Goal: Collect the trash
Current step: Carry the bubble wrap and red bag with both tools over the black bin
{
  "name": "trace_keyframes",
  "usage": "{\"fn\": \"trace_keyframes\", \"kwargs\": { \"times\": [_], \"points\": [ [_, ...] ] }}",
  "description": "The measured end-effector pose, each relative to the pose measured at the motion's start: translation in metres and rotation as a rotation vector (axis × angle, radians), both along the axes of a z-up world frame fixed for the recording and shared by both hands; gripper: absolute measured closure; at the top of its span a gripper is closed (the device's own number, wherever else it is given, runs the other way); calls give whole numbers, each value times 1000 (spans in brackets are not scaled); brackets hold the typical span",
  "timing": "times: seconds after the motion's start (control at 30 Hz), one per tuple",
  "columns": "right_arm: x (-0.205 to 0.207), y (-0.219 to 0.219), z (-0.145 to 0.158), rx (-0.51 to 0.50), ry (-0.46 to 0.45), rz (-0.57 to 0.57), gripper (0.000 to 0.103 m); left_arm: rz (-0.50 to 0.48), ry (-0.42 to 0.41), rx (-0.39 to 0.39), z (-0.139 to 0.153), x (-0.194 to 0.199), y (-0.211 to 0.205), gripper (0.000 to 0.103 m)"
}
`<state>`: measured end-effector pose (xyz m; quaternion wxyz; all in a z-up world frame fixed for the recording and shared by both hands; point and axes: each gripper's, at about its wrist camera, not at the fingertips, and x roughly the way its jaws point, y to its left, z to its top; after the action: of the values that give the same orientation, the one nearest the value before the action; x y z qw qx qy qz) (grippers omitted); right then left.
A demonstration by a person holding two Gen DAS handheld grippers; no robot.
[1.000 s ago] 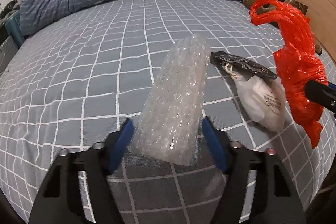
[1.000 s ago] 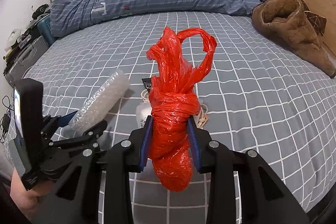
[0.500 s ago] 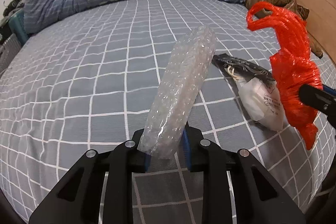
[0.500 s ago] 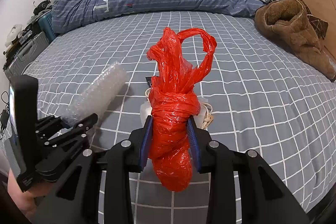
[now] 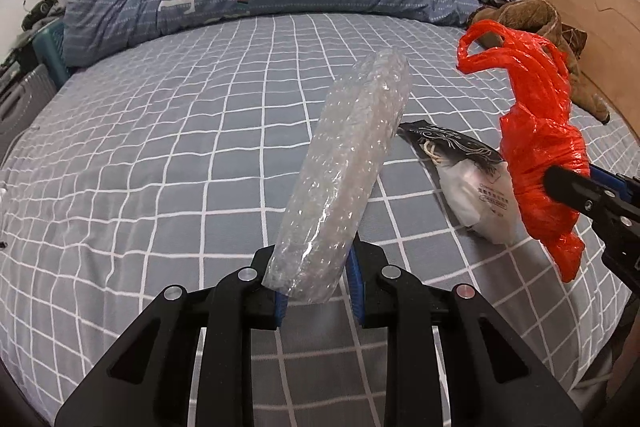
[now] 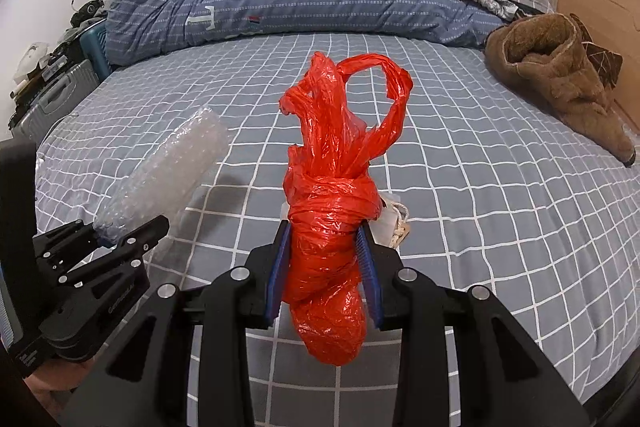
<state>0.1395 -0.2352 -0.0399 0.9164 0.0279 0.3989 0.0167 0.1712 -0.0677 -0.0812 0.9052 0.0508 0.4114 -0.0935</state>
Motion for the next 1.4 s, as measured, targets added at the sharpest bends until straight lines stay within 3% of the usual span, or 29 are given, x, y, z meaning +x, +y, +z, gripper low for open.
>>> {"fn": "trace_keyframes", "kwargs": {
  "times": [0.33, 0.87, 1.4],
  "points": [
    [-32, 3, 1, 16, -16, 15, 72, 11, -19, -39, 12, -30, 5, 80],
    [-68, 7, 8, -5, -27, 17, 72, -2, -21, -14, 15, -75, 0, 80],
    [-107, 17, 13, -12, -31, 31, 72, 3, -8, -36, 17, -116, -3, 80]
  ]
}}
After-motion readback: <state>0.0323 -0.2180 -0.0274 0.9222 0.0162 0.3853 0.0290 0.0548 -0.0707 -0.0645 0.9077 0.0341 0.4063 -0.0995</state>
